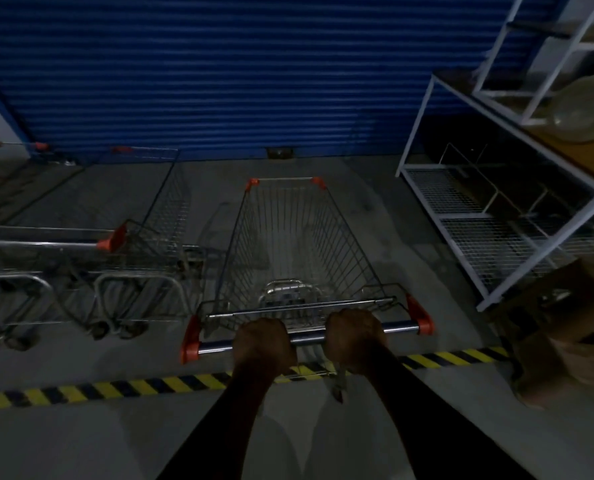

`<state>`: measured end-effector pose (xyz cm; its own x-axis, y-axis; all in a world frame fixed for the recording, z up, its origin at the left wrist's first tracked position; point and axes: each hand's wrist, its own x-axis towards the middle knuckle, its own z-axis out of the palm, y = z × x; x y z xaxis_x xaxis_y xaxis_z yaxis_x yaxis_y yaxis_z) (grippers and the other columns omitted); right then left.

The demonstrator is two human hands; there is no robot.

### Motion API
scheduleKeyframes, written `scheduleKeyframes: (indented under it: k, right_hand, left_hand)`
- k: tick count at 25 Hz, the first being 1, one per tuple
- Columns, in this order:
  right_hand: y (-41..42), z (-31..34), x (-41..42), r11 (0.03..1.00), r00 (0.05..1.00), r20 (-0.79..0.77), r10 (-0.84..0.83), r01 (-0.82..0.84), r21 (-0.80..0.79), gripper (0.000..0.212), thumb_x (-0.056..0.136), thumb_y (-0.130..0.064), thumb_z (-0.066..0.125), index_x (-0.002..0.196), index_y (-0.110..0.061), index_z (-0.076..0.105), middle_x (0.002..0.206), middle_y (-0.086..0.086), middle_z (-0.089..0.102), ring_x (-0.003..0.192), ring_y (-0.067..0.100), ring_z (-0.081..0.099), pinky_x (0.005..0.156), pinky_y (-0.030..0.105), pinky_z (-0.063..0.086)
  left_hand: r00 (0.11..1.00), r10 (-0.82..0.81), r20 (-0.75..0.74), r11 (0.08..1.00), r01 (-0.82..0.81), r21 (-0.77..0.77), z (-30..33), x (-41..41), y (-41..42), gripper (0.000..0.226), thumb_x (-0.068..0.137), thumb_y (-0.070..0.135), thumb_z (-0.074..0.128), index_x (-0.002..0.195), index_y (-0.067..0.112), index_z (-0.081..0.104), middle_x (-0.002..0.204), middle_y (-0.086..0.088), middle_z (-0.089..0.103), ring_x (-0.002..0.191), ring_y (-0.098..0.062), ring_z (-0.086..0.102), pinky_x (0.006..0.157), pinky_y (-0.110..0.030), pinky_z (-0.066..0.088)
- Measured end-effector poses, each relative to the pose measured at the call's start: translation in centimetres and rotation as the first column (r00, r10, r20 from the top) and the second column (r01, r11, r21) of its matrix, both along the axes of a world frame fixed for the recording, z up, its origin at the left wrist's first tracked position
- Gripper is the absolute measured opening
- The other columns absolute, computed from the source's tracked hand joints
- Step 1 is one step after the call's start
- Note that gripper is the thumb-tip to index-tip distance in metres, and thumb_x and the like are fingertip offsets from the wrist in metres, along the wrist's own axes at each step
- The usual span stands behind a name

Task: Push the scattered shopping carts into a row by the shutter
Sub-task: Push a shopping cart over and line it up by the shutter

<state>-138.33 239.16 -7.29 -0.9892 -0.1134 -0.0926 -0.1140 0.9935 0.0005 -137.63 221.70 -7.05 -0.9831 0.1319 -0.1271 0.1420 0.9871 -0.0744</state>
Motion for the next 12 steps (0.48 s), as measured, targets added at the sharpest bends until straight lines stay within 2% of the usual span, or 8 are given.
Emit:
scheduleKeyframes:
  k: [1, 2, 4, 6, 8, 9, 10, 12]
  right_hand:
    - [-0.1, 0.3, -0.3, 0.998, 0.999, 0.012, 0.045, -0.045, 0.047, 0.019, 0.052, -0.03, 0.052, 0.061, -0.017, 0.063, 0.061, 0.004, 0.064, 0.056, 0.028, 0.064, 0.051, 0.032, 0.047]
    - [-0.3, 0.6, -1.5, 0.993, 0.995, 0.06, 0.076, -0.081, 0.081, 0.028, 0.057, -0.031, 0.047, 0.071, -0.015, 0.066, 0.074, 0.006, 0.069, 0.069, 0.031, 0.068, 0.064, 0.034, 0.052]
    - [-0.5, 0.6, -6.5, 0.994, 0.994, 0.065, 0.084, -0.088, 0.07, 0.038, 0.06, -0.033, 0.043, 0.083, -0.015, 0.067, 0.088, 0.008, 0.072, 0.082, 0.032, 0.07, 0.076, 0.034, 0.051]
    - [-0.9, 1.0, -11.2, 0.991, 0.996, 0.074, 0.051, -0.06, 0.122, 0.033, 0.057, -0.034, 0.047, 0.075, -0.016, 0.067, 0.08, 0.006, 0.072, 0.075, 0.031, 0.07, 0.07, 0.034, 0.053]
    - [-0.9, 0.4, -16.0, 0.994, 1.0, 0.001, 0.025, -0.025, 0.102, 0.022, 0.045, -0.034, 0.055, 0.054, -0.016, 0.062, 0.055, 0.004, 0.063, 0.05, 0.027, 0.064, 0.05, 0.033, 0.053]
    - [-0.8, 0.1, -18.2, 0.997, 0.999, -0.044, 0.017, -0.014, 0.072, 0.02, 0.042, -0.034, 0.056, 0.049, -0.016, 0.059, 0.05, 0.003, 0.059, 0.044, 0.027, 0.061, 0.045, 0.033, 0.051]
    - [-0.6, -0.1, -20.5, 0.997, 0.999, -0.028, 0.035, -0.033, 0.07, 0.02, 0.045, -0.033, 0.056, 0.052, -0.015, 0.061, 0.053, 0.004, 0.062, 0.048, 0.029, 0.063, 0.048, 0.034, 0.053]
    - [-0.8, 0.9, -24.8, 0.994, 0.993, 0.096, 0.064, -0.072, 0.082, 0.025, 0.062, -0.03, 0.056, 0.074, -0.012, 0.068, 0.08, 0.008, 0.071, 0.075, 0.033, 0.07, 0.07, 0.038, 0.056]
  left_hand:
    - [1.0, 0.011, 0.006, 1.0, -0.011, -0.002, 0.4, -0.5, -0.1, 0.036, 0.082, 0.04, 0.054, 0.106, 0.017, 0.066, 0.112, -0.003, 0.069, 0.108, -0.025, 0.066, 0.088, -0.033, 0.048]
    - [1.0, 0.014, 0.006, 1.0, -0.014, -0.002, 0.6, -1.9, -0.2, 0.035, 0.081, 0.04, 0.054, 0.105, 0.017, 0.066, 0.112, -0.003, 0.07, 0.106, -0.025, 0.066, 0.087, -0.033, 0.049]
    - [1.0, 0.0, -0.017, 0.999, 0.0, 0.032, -0.4, -6.6, -0.7, 0.034, 0.081, 0.04, 0.055, 0.104, 0.018, 0.067, 0.11, -0.003, 0.071, 0.104, -0.025, 0.067, 0.086, -0.032, 0.049]
    - [1.0, 0.015, -0.017, 0.998, -0.014, 0.057, -0.5, -11.5, -0.7, 0.034, 0.082, 0.042, 0.057, 0.104, 0.018, 0.067, 0.108, -0.004, 0.071, 0.103, -0.025, 0.067, 0.085, -0.032, 0.05]
    - [0.999, -0.002, -0.047, 0.998, 0.005, 0.065, -1.0, -16.4, -0.7, 0.036, 0.079, 0.045, 0.058, 0.102, 0.018, 0.068, 0.107, -0.004, 0.071, 0.101, -0.025, 0.068, 0.085, -0.032, 0.05]
    - [0.999, 0.005, -0.043, 0.998, -0.002, 0.069, -1.0, -18.5, -0.8, 0.037, 0.077, 0.046, 0.058, 0.099, 0.019, 0.069, 0.104, -0.004, 0.071, 0.099, -0.026, 0.069, 0.083, -0.032, 0.05]
    - [0.999, 0.019, -0.028, 0.998, -0.017, 0.068, -0.9, -20.8, -0.8, 0.035, 0.074, 0.046, 0.06, 0.094, 0.018, 0.07, 0.098, -0.005, 0.072, 0.093, -0.027, 0.07, 0.079, -0.032, 0.051]
    - [0.999, 0.017, 0.034, 0.999, -0.018, 0.047, -1.1, -24.9, -1.0, 0.03, 0.06, 0.041, 0.065, 0.073, 0.014, 0.069, 0.074, -0.008, 0.07, 0.069, -0.032, 0.07, 0.063, -0.033, 0.053]
